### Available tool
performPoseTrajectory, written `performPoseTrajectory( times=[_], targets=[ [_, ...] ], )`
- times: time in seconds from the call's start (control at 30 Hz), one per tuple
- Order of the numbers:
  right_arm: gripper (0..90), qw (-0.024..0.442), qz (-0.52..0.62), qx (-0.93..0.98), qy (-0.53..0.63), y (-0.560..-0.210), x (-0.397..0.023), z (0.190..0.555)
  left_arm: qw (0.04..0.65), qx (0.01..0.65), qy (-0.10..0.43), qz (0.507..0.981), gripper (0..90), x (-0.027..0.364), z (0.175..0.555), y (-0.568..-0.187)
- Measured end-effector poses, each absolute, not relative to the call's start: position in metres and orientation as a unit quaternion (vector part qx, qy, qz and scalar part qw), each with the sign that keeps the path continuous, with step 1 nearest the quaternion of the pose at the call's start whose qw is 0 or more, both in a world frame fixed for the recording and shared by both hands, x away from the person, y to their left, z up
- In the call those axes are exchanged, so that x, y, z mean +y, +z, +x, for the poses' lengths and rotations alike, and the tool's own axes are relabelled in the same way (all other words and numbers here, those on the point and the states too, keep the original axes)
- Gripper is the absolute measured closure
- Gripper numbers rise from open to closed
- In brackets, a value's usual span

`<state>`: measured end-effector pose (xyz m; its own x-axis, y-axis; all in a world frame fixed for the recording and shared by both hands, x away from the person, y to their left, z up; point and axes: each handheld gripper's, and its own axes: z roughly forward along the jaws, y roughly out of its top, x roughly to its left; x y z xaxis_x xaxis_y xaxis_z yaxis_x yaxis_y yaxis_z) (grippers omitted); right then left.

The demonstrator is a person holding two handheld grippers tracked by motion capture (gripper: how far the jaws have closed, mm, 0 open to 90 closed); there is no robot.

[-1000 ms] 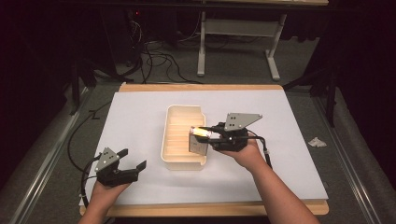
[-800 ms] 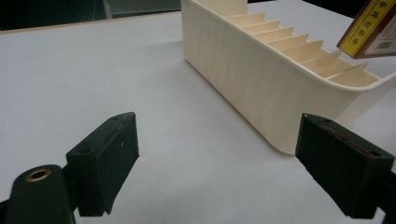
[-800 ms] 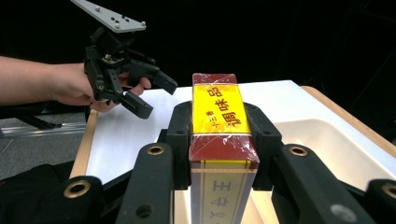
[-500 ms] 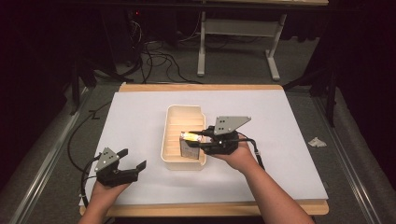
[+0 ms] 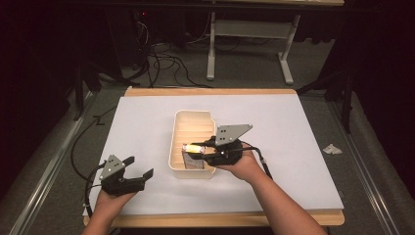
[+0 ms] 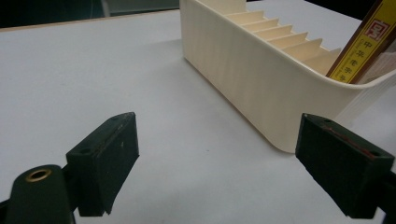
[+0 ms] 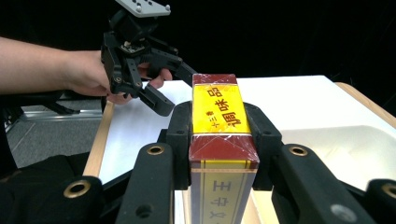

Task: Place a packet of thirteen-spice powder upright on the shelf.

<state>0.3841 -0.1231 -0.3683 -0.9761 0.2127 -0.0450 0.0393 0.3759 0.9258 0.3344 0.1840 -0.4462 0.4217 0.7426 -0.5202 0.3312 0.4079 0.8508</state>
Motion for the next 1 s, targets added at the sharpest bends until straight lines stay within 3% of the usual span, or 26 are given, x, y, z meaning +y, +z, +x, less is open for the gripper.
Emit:
performPoseTrajectory(
  times=[0.87,1.0],
  targets=[
    [67.9,0.068,0.108,0.841,0.525,-0.416,-0.121,0.388,0.662,0.514,0.155,0.523,13.7,0.184,0.335,-0.446],
    [62.8,0.071,0.112,0.843,0.521,-0.416,-0.121,0.387,0.664,0.514,0.154,0.521,13.7,0.184,0.334,-0.446]
  ],
)
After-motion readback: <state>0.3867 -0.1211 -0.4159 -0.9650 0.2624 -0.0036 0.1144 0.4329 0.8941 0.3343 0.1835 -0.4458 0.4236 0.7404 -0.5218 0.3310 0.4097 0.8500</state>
